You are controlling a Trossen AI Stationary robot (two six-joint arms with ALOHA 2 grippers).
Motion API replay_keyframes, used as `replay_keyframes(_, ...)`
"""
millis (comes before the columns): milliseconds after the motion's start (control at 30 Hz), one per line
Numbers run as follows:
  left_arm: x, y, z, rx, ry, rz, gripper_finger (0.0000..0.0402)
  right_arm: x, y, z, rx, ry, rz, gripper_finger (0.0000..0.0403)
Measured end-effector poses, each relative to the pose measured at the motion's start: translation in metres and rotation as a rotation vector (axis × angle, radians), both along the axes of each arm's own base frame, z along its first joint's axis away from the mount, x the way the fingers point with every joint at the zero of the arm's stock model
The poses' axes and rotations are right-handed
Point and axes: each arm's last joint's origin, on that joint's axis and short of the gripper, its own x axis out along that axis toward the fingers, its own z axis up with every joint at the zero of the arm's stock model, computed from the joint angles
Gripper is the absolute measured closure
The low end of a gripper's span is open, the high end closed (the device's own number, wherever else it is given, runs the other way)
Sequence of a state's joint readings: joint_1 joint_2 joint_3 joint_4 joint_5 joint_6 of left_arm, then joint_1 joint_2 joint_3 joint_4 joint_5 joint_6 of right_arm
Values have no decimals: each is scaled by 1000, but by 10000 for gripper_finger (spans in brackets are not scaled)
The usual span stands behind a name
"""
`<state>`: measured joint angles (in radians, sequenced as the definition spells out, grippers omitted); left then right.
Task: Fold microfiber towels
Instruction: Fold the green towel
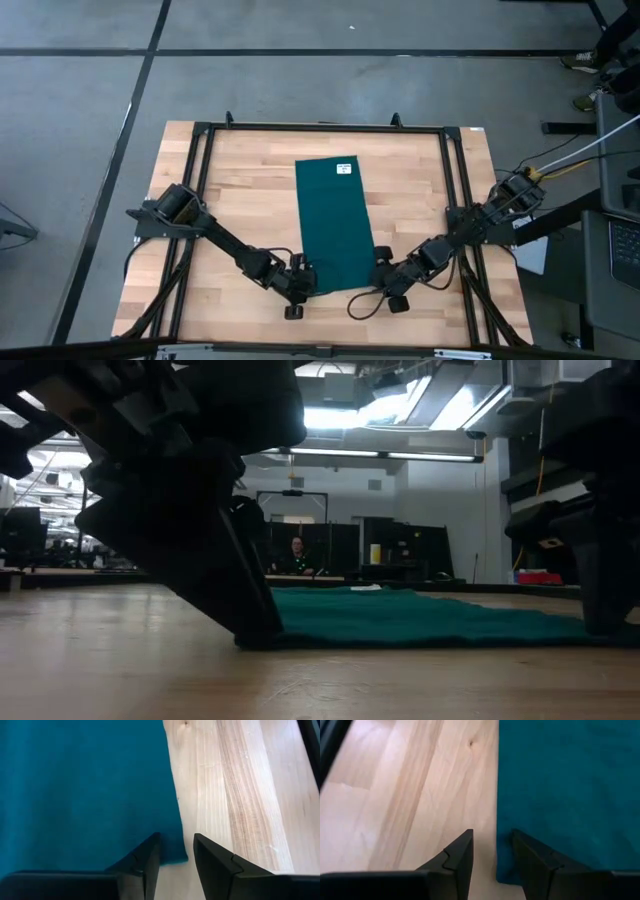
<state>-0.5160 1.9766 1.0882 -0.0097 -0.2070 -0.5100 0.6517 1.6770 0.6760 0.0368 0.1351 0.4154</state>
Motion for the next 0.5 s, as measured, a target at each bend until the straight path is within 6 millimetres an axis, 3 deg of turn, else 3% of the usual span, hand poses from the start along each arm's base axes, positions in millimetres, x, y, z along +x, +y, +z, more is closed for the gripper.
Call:
replay_keyframes(200,-1,0,-1,-20,24,8,287,0,-1,-7,30,-33,-15,280)
replay_keyframes(500,-12,-15,-2,-51,56,12,289,-4,-3,0,32,-36,-25,292)
